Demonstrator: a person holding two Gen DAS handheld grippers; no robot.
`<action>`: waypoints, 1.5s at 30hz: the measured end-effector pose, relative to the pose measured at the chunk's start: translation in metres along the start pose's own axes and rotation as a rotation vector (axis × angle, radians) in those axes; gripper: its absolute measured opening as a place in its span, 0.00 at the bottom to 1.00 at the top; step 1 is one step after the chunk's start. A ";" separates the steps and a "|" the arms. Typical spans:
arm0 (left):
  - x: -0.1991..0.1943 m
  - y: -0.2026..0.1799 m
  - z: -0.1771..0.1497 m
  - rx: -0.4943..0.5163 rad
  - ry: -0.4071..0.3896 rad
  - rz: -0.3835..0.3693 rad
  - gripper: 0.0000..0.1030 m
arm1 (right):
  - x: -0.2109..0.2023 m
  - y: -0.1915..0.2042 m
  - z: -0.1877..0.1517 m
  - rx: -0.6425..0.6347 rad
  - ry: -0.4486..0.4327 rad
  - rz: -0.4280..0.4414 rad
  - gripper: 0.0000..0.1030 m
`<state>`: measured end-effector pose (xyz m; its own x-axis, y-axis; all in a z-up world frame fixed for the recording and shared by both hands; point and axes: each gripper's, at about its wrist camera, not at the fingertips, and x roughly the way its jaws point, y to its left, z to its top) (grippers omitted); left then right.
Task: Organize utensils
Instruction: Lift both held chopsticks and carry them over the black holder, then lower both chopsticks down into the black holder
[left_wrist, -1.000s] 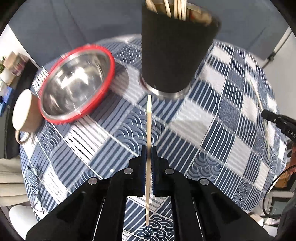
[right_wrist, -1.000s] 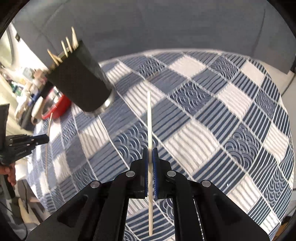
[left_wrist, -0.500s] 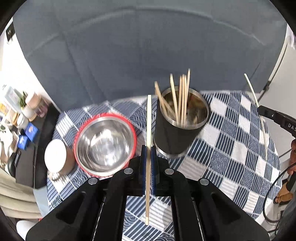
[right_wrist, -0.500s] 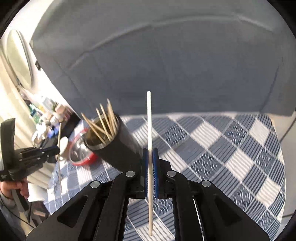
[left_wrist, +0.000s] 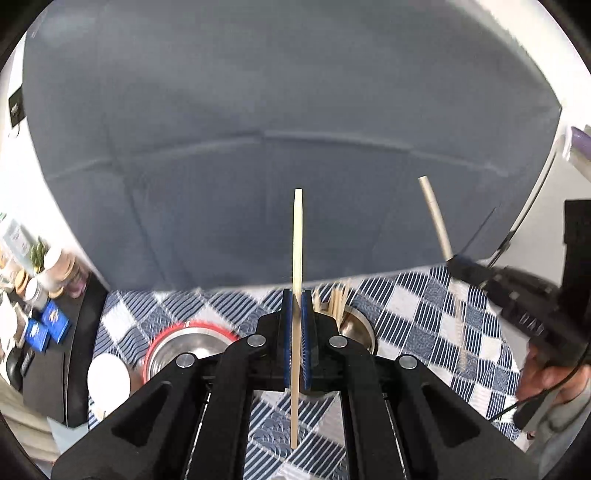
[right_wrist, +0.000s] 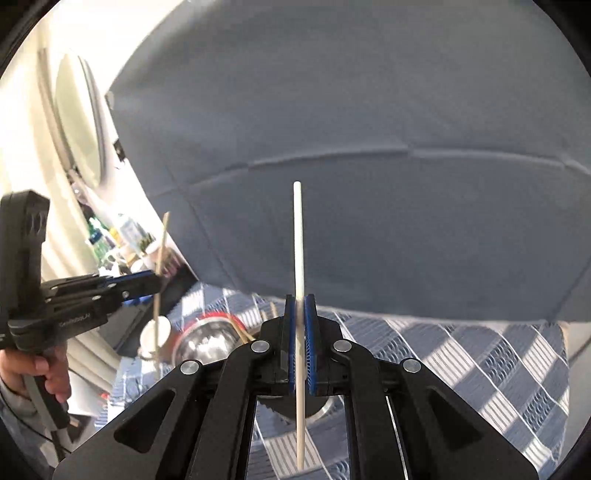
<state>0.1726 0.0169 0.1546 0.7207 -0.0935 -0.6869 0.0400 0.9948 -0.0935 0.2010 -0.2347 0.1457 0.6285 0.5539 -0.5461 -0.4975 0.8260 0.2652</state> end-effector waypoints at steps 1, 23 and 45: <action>0.000 -0.002 0.007 -0.005 -0.024 -0.019 0.05 | 0.002 0.002 0.002 -0.002 -0.021 -0.006 0.05; 0.075 0.013 -0.011 -0.072 -0.266 -0.232 0.05 | 0.073 -0.001 -0.023 -0.007 -0.277 0.102 0.05; 0.123 0.010 -0.082 -0.078 -0.185 -0.268 0.05 | 0.102 0.001 -0.098 -0.026 -0.158 0.053 0.05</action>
<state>0.2048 0.0117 0.0100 0.8054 -0.3354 -0.4887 0.1968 0.9290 -0.3133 0.2060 -0.1879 0.0126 0.6861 0.6081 -0.3993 -0.5468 0.7931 0.2683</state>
